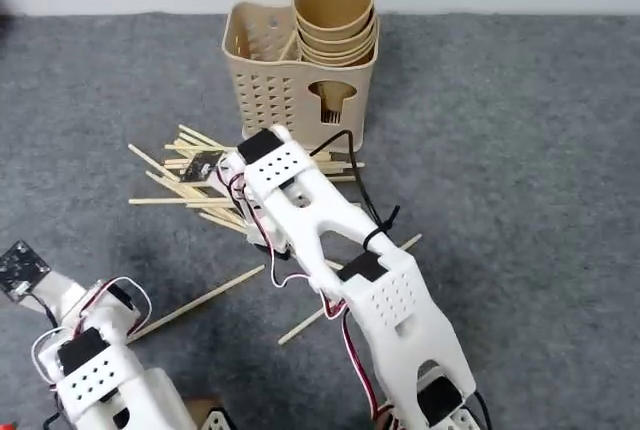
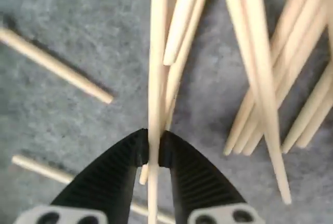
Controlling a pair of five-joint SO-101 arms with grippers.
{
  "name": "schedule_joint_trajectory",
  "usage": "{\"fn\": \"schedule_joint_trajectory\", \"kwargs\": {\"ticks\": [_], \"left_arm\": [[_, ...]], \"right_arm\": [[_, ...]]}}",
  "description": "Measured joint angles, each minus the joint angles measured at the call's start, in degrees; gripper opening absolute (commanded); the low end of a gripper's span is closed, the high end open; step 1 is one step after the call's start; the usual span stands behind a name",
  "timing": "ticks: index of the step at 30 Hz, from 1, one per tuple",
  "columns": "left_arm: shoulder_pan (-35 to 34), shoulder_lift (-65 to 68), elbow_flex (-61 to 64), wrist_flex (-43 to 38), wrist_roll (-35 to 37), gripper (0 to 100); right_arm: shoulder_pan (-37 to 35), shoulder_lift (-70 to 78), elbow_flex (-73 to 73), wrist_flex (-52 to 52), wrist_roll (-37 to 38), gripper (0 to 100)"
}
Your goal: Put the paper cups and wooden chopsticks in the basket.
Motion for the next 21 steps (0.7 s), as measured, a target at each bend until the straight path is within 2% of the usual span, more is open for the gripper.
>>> {"fn": "schedule_joint_trajectory", "kwargs": {"ticks": [21], "left_arm": [[0.00, 0.00, 0.00, 0.00, 0.00, 9]], "right_arm": [[-1.23, 0.35, 0.00, 1.05, -0.09, 0.8]]}}
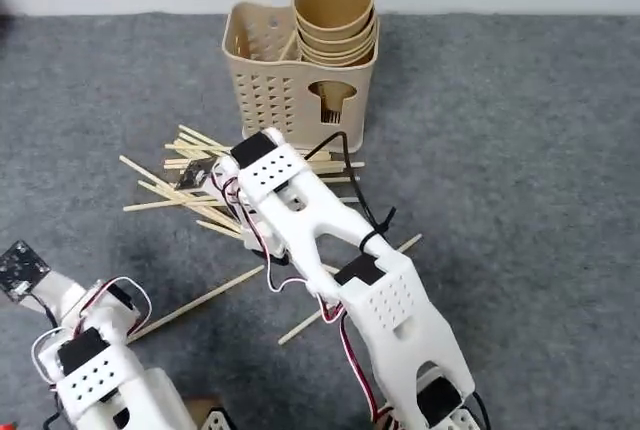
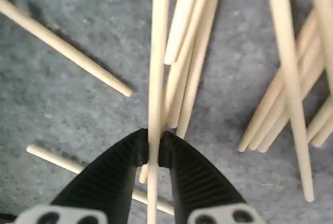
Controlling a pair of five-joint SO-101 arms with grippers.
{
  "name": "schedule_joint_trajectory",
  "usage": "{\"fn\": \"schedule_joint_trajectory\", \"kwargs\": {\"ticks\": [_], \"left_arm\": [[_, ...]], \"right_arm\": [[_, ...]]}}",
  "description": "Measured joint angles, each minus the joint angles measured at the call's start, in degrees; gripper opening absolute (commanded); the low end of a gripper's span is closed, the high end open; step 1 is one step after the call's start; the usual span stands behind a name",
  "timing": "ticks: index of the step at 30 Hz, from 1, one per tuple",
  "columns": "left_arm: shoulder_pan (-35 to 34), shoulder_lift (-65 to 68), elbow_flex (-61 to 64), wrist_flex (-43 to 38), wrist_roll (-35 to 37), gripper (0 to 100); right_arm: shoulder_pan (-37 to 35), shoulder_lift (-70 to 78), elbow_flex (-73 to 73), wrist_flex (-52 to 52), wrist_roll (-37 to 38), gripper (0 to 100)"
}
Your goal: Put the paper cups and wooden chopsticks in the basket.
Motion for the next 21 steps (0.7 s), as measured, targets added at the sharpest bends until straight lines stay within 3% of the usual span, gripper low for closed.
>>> {"fn": "schedule_joint_trajectory", "kwargs": {"ticks": [21], "left_arm": [[-0.18, 0.00, 0.00, 0.00, 0.00, 9]], "right_arm": [[-1.32, 3.60, 0.09, -1.67, 0.09, 0.9]]}}
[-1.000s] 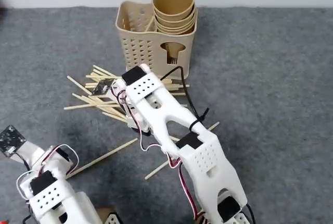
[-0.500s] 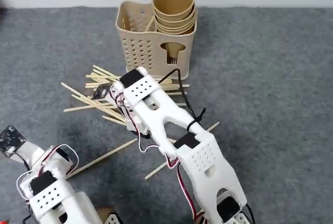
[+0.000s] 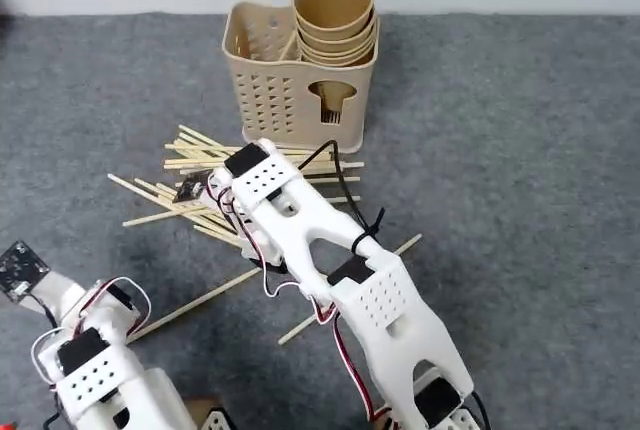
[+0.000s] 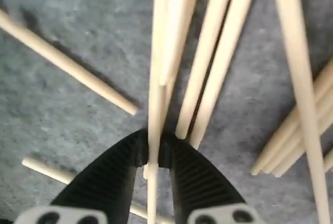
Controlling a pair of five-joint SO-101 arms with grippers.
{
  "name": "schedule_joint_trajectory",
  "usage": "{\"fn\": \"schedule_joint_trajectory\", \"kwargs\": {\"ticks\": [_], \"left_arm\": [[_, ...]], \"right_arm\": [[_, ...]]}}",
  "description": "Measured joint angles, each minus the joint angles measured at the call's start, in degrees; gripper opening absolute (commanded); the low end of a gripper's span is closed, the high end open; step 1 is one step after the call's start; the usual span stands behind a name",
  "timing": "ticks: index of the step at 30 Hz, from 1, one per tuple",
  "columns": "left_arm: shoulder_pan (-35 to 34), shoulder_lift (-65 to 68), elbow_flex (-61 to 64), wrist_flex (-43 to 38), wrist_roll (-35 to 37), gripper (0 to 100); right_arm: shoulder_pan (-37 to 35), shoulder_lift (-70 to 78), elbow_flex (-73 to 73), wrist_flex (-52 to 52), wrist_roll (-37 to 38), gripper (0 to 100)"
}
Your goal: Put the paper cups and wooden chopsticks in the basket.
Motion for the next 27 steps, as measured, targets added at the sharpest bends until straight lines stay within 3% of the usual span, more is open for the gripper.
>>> {"fn": "schedule_joint_trajectory", "kwargs": {"ticks": [14, 21, 27], "left_arm": [[0.00, 0.00, 0.00, 0.00, 0.00, 9], [0.00, 0.00, 0.00, 0.00, 0.00, 9], [0.00, 0.00, 0.00, 0.00, 0.00, 9]], "right_arm": [[0.00, 0.00, 0.00, 0.00, 0.00, 1.9], [-1.23, -0.09, 0.00, 0.09, 0.00, 17.7], [-3.43, -0.35, 0.00, 0.70, 0.00, 13.6]]}}
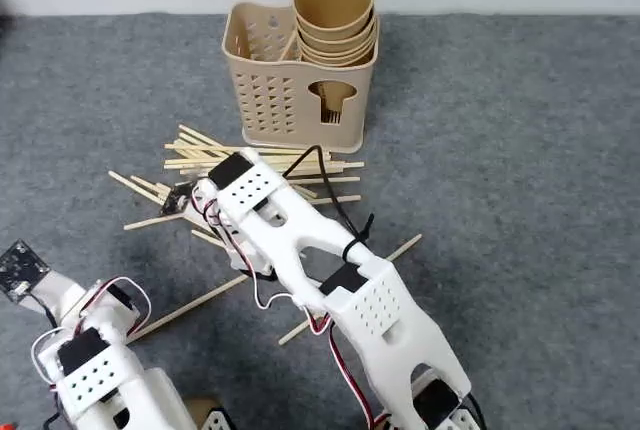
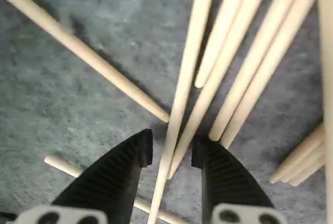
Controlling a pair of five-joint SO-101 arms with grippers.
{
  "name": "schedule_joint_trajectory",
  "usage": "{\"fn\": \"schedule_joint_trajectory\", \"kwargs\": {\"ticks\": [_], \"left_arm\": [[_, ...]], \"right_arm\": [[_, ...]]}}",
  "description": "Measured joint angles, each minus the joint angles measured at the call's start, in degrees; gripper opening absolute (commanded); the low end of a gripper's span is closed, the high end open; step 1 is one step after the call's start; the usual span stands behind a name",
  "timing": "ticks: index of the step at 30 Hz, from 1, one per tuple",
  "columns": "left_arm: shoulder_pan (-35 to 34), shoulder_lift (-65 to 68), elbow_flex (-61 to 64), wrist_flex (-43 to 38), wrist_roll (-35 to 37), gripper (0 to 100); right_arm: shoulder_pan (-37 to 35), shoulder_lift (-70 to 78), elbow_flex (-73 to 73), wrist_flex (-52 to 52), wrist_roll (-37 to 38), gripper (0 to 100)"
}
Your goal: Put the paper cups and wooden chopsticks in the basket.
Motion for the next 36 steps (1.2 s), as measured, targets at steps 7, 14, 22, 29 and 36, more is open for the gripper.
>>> {"fn": "schedule_joint_trajectory", "kwargs": {"ticks": [7, 14, 22, 29, 36], "left_arm": [[0.00, 0.00, 0.00, 0.00, 0.00, 9], [0.00, 0.00, 0.00, 0.00, 0.00, 9], [0.00, 0.00, 0.00, 0.00, 0.00, 9], [0.00, 0.00, 0.00, 0.00, 0.00, 9], [0.00, 0.00, 0.00, 0.00, 0.00, 9]], "right_arm": [[0.26, -0.09, 0.00, 0.00, 0.00, 13.2], [0.18, -0.09, 0.00, 0.00, 0.00, 9.1], [0.00, 0.00, 0.00, -0.26, 0.00, 0.9], [0.09, -1.05, 0.00, -0.35, 0.00, 0.7], [0.00, -6.68, 0.00, 4.04, 0.00, 0.7]]}}
